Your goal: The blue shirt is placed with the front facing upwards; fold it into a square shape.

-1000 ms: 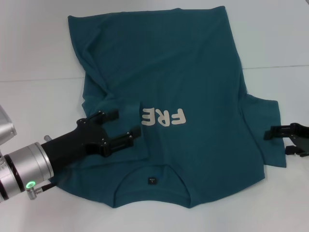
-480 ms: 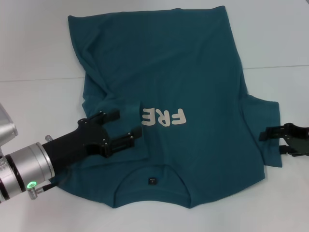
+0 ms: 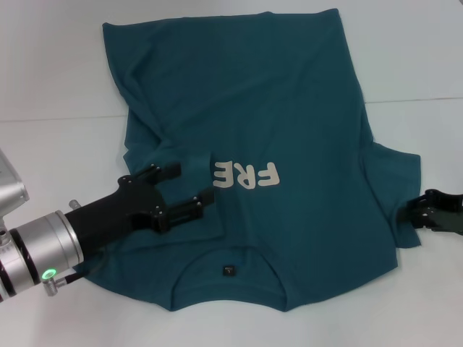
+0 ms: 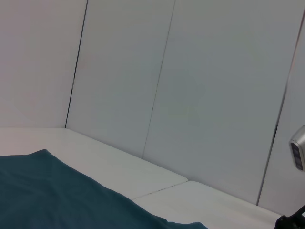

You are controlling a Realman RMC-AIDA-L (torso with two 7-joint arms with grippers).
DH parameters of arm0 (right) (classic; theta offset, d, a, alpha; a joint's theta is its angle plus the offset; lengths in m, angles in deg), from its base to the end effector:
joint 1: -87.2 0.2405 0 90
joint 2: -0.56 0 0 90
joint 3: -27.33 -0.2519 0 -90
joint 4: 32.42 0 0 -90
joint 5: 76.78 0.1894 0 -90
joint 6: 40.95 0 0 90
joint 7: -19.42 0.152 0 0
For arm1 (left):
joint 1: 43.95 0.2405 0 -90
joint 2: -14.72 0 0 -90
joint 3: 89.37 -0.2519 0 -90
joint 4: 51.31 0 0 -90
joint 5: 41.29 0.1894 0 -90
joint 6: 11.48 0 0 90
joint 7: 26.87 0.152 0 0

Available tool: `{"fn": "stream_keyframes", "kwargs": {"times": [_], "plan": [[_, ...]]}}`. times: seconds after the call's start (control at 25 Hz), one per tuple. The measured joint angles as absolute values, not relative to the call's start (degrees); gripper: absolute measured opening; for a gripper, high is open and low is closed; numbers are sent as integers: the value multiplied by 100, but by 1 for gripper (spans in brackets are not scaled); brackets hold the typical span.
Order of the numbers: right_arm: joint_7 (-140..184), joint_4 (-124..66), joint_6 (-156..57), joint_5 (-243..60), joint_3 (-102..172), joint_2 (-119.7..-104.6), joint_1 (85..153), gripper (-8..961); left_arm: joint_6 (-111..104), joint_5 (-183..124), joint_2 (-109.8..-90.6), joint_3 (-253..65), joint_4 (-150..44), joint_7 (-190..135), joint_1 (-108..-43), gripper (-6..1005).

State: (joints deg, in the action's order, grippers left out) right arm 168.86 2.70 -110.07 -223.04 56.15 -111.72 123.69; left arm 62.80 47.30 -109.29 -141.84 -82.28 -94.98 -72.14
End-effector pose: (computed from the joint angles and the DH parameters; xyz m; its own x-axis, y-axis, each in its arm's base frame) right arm 0.3326 0.3581 0.0438 -0.0732 -0.8704 -0.4870 -0.9747 0.1659 -0.1499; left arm -0.2188 0.3279 -0.0446 0.6731 0.2447 0.6979 0.5410 -0.8063 -0.2392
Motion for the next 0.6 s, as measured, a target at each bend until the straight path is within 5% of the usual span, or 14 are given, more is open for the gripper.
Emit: {"fn": "stream_keyframes", "kwargs": {"times": [0.28, 0.6], "plan": [[16779, 297, -11002, -22199, 5574, -11170, 12302, 177, 6272, 4730, -10928, -14184, -8223, -9498, -7242, 876], [16687, 330, -11062, -21880, 5572, -11089, 12156, 35, 6269, 4730, -10929, -14183, -8224, -9508, -7253, 876]]}}
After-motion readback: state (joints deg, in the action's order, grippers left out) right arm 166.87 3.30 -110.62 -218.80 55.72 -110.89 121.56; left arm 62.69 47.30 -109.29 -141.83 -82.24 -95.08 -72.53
